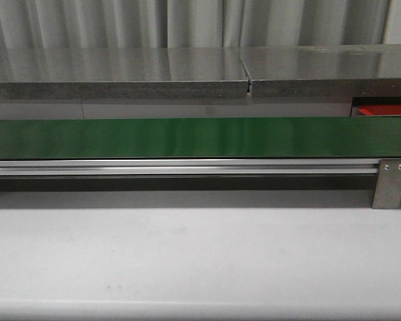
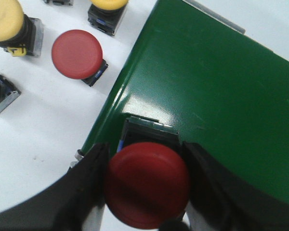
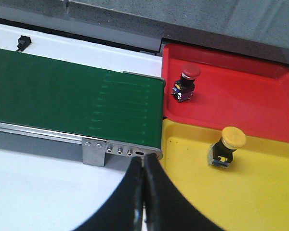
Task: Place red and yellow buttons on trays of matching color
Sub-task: 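Lower the left gripper and grasp another red push button, then carry the red button onto the belt start and release it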
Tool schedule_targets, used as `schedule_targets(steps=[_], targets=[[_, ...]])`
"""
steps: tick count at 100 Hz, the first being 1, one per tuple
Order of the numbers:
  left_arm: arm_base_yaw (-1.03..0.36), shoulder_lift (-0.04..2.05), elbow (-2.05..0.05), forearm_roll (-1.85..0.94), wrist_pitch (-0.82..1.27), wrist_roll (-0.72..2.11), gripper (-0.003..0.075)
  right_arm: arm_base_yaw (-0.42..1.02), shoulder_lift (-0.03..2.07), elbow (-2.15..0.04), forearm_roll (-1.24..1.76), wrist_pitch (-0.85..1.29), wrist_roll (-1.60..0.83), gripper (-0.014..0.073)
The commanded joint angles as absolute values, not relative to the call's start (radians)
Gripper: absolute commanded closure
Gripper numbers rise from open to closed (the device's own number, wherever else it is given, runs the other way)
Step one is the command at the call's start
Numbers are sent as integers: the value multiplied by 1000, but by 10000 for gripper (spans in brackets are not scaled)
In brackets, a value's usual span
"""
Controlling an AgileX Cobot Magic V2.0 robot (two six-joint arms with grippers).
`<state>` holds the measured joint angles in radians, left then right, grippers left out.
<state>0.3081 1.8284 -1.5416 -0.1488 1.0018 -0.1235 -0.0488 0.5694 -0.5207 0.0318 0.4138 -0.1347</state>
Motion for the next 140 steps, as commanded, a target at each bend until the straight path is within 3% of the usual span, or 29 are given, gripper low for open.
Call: schedule_targets(steps=[1, 9, 30, 38, 74, 106, 140], targets=[[297, 1795, -1572, -160, 975, -92, 539, -48, 567, -545, 30, 342, -143, 684], [297, 1795, -1572, -166, 975, -87, 489, -48, 567, -545, 30, 342, -143, 684], [297, 1795, -1572, -166, 965, -80, 238, -48, 567, -545, 30, 342, -143, 684], [297, 1795, -1572, -178, 960, -71, 198, -48, 567, -545, 30, 343, -143, 684], [306, 1748, -1699, -396, 906, 44, 196, -48, 567, -545, 30, 343, -143, 684], [449, 1776, -1729, -387, 921, -14, 201, -48, 567, -545, 30, 343, -143, 684], [572, 1874, -1748, -325, 980, -30, 302, -48, 567, -545, 30, 343, -143, 684]])
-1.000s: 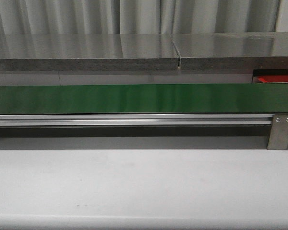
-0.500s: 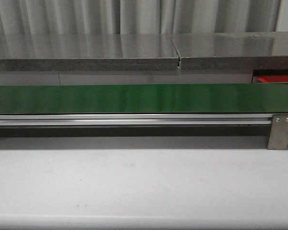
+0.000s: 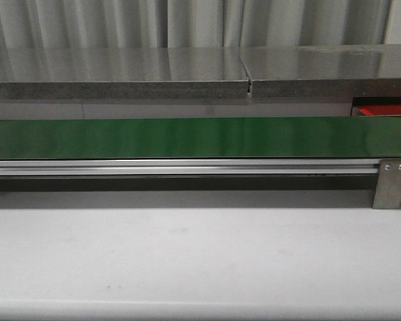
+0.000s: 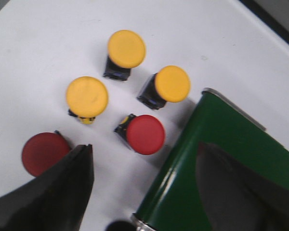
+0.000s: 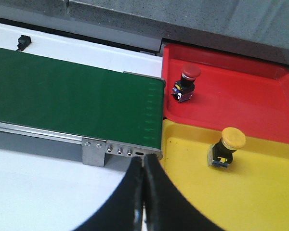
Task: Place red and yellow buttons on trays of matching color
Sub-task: 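Carry the red button onto the belt start and release it, then move the left gripper to a yellow push button and grasp it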
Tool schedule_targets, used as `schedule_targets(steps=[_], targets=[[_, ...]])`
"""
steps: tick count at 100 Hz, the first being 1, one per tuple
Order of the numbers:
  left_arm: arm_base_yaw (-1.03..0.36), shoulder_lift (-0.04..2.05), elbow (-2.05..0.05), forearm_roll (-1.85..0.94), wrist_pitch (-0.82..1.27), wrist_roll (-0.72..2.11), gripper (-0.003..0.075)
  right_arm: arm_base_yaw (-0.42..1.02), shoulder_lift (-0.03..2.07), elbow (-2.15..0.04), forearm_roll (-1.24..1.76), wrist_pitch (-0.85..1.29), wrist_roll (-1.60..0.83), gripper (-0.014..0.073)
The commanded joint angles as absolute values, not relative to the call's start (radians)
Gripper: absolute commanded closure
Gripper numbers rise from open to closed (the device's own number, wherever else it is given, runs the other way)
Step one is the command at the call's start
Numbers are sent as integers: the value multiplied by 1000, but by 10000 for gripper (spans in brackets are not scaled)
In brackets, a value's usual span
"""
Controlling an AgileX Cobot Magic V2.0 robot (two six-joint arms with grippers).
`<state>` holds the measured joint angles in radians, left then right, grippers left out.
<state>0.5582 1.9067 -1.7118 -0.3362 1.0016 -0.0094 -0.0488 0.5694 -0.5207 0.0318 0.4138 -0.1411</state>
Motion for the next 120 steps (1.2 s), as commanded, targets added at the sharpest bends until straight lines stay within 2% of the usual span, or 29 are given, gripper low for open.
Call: schedule_targets(steps=[1, 27, 74, 120], targets=[[572, 1875, -1748, -320, 980, -33, 302, -48, 567, -545, 30, 343, -143, 684], [572, 1941, -1764, -233, 935, -63, 302, -48, 567, -545, 30, 343, -143, 684], [555, 2118, -1986, -251, 1047, -63, 303, -48, 567, -545, 30, 344, -143, 684], [548, 2173, -1989, -211, 1029, -65, 303, -48, 567, -545, 30, 344, -143, 684]])
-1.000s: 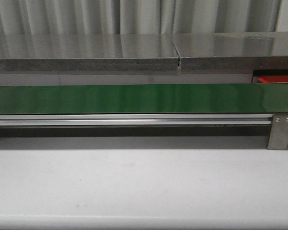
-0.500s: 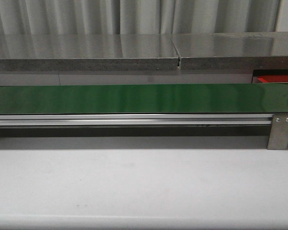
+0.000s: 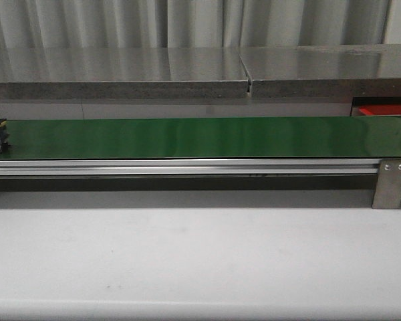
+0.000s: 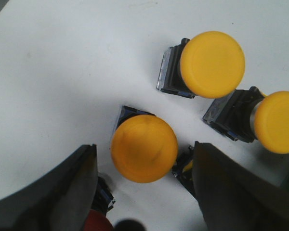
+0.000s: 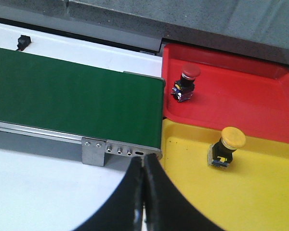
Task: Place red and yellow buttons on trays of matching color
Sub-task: 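Move the left gripper to a yellow push button and grasp it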
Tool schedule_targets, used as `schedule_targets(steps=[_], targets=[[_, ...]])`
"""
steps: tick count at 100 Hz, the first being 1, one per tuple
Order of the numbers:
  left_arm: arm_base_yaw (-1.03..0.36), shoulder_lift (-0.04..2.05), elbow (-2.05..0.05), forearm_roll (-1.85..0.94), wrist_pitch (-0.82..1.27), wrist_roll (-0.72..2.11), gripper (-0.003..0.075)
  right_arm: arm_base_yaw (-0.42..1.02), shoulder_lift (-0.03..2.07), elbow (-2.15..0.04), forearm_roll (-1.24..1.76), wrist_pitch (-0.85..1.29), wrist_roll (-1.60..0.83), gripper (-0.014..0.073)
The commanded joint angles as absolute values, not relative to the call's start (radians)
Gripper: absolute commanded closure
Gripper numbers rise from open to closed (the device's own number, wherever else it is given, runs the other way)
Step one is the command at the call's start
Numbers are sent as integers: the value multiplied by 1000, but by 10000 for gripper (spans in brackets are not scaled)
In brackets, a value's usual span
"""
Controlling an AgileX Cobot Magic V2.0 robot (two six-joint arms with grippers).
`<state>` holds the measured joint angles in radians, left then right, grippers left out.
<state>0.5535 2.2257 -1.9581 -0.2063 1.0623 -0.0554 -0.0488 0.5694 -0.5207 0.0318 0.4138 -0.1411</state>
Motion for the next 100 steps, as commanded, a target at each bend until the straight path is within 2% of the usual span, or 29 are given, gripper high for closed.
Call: schedule_targets(steps=[1, 32, 44, 57, 64, 100], targets=[[548, 2174, -1989, -211, 1029, -65, 302, -48, 567, -545, 30, 344, -143, 684], [548, 2220, -1989, -211, 1013, -65, 314, -48, 567, -545, 30, 344, -143, 684], [548, 2225, -1989, -211, 987, -65, 393, -48, 567, -545, 30, 344, -143, 684], [548, 2225, -1995, -211, 971, -65, 518, -48, 567, -545, 30, 344, -143, 684], [548, 2225, -2000, -211, 975, -63, 552, -48, 567, -545, 30, 344, -143, 684], [547, 2093, -2013, -202, 1021, -37, 552, -48, 567, -545, 30, 344, -143, 684]])
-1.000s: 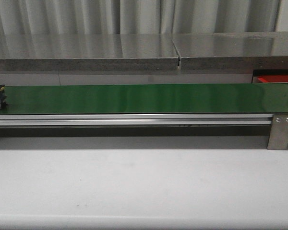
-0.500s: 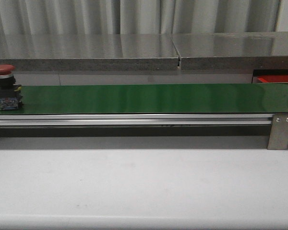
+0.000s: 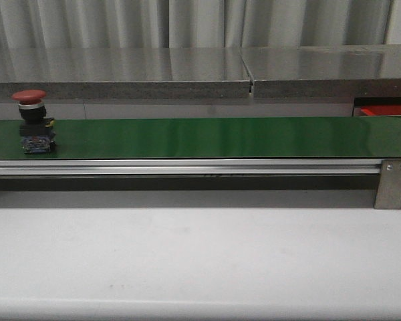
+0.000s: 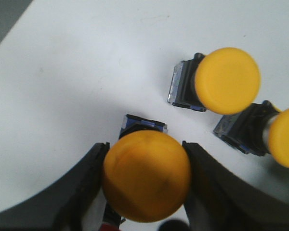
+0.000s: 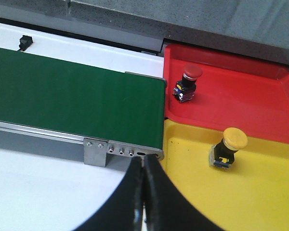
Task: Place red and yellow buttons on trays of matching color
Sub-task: 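Move the left gripper to a yellow push button and grasp it, then set the yellow button on the belt start and open the left gripper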
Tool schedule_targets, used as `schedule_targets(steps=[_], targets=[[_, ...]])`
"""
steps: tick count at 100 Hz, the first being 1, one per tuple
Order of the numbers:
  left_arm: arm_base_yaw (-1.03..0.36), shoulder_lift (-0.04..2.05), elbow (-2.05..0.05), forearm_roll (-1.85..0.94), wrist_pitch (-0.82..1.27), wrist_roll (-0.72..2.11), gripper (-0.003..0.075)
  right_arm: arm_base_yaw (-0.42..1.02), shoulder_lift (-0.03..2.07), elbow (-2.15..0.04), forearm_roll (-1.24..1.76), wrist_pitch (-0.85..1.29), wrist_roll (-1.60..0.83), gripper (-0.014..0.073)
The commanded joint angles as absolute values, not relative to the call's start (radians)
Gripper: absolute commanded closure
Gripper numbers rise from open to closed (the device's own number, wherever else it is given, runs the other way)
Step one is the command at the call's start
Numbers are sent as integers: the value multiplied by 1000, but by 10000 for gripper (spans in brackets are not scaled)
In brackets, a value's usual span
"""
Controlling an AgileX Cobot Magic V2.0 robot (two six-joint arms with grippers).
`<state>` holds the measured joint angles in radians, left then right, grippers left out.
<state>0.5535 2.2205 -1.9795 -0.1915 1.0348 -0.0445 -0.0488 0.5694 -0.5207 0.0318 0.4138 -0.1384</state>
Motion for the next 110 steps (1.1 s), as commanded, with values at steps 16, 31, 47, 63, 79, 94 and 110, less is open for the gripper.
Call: schedule_targets(steps=[16, 31, 47, 63, 79, 94, 110], targets=[[520, 1989, -1968, -208, 1028, -7, 552, -48, 567, -545, 30, 344, -143, 684], [451, 1882, -1893, -202, 1015, 14, 552, -48, 567, -545, 30, 344, -143, 684], [386, 1813, -1820, -202, 1014, 14, 552, -48, 567, -545, 30, 344, -143, 684], [336, 1807, -1783, -206, 1035, 15, 552, -48, 567, -545, 30, 344, -143, 684], [295, 1807, -1719, -204, 1021, 15, 552, -48, 567, -545, 30, 344, -143, 684], [284, 1807, -1652, -204, 985, 15, 552, -48, 567, -545, 30, 344, -143, 684], [284, 1820, -1600, -207, 975, 15, 552, -48, 567, -545, 30, 344, -143, 684]])
